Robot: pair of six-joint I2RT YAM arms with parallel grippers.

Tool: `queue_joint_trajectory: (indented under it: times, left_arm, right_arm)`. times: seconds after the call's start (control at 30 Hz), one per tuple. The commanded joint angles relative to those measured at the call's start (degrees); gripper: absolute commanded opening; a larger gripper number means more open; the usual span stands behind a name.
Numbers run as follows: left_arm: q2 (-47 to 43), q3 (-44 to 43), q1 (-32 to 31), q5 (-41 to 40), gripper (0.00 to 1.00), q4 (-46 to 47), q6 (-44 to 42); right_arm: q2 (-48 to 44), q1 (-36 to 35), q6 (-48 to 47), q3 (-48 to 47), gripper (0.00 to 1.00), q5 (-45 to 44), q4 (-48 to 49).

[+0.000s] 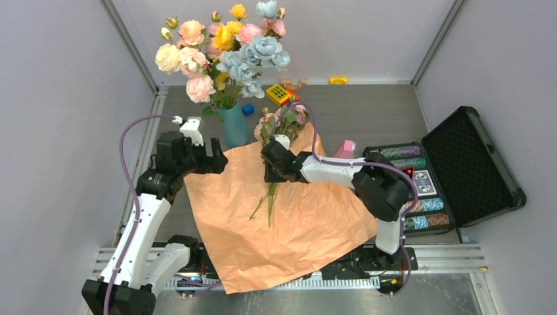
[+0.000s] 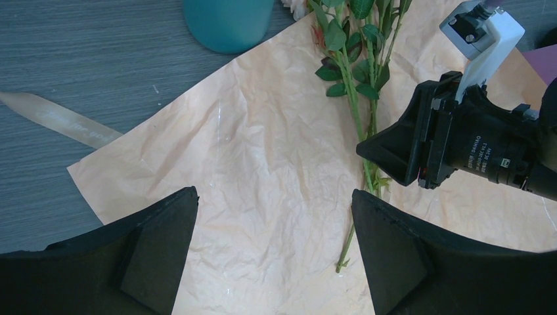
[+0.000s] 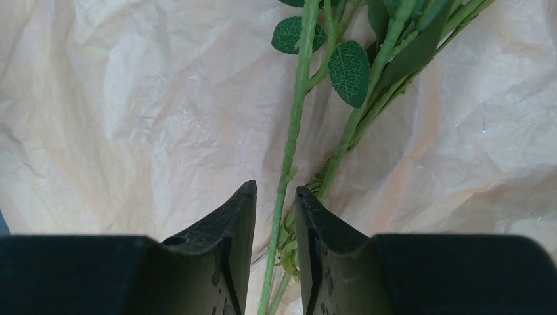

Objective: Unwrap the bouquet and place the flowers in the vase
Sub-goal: Pick up the fake flower from the wrapping paper.

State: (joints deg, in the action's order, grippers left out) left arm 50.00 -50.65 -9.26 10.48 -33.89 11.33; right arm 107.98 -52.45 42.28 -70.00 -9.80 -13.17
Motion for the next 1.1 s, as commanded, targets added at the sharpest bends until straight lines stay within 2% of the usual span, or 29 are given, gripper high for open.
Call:
queue_joint_trajectory:
  times: [0.0,0.43,0.63,0.9,1.0,1.07]
  left_arm:
    - [-0.23,-1.20,0.10,-0.58,0.89,0.08,-0.88]
    - [-0.34,-1.11,0.12,-0.99,0.89,-0.25,-1.05]
    - [-0.36,-1.11,0.12,-0.99,0.89,-0.30,-1.05]
    - [-0.24,-1.03,0.07,-1.38,0.89,-0.32,-1.14]
    - [-0.23,-1.08,0.12,-1.47,0.89,-0.44,-1.22]
    - [-0.17,-1.05,0.12,-1.56,0.89,-0.48,-1.23]
  right_arm:
    - [1.20,-0.34,-0.97,-3.14,0.34,-1.57,0.82]
    - [4.61,-0.30,-1.85,-4.75,0.32,-3.29,0.92]
    - [6.38,-0.33,-1.91,-5.54,0.26,-3.79,1.44]
    - [6.84,-0.30,-1.93,-5.50,0.14,-5.19,2.97]
    - [5.17,-0.33,-1.92,-4.22,0.03,-5.42,4.53]
    - [3.76,-0.31,-1.92,-2.89,0.00,-5.55,6.07]
